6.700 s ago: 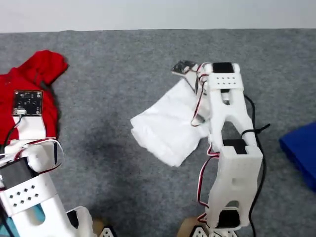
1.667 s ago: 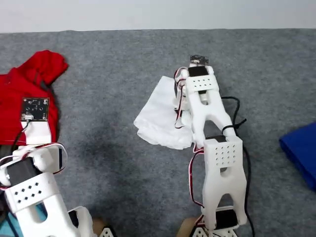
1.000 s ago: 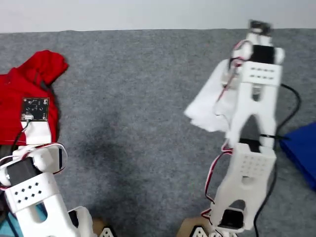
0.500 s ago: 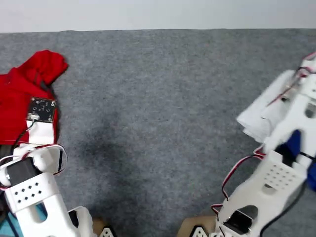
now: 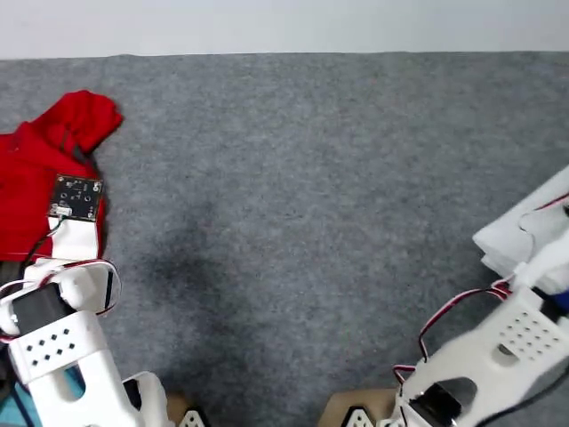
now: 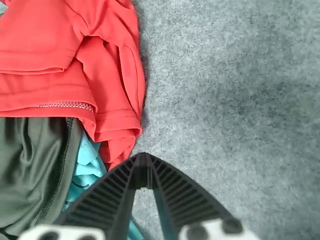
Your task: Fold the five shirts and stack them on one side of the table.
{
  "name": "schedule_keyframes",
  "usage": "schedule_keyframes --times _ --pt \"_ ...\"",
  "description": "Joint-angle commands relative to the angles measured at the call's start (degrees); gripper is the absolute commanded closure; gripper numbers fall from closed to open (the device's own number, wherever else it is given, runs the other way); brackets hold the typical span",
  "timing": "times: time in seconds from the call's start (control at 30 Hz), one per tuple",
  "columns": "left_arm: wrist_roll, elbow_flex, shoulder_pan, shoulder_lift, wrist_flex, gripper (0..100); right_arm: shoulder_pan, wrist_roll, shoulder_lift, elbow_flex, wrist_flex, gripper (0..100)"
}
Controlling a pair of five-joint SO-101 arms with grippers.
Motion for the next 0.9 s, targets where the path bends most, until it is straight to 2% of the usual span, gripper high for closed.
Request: schedule_keyframes --times 0.0,0.57,0.87 --pt "-0.26 -0.22 -0.35 -0.53 -0.79 100 2.42 1.41 -2.07 -2.99 -1.98 99.0" --pt "-0.35 -0.22 -0.35 -0.70 -0.53 100 11.03 4.92 14.73 -3.16 -16.13 99.0" --pt "-0.35 -0.48 -0.35 -0.53 -0.53 100 13.41 5.01 15.34 -13.36 -11.12 99.0"
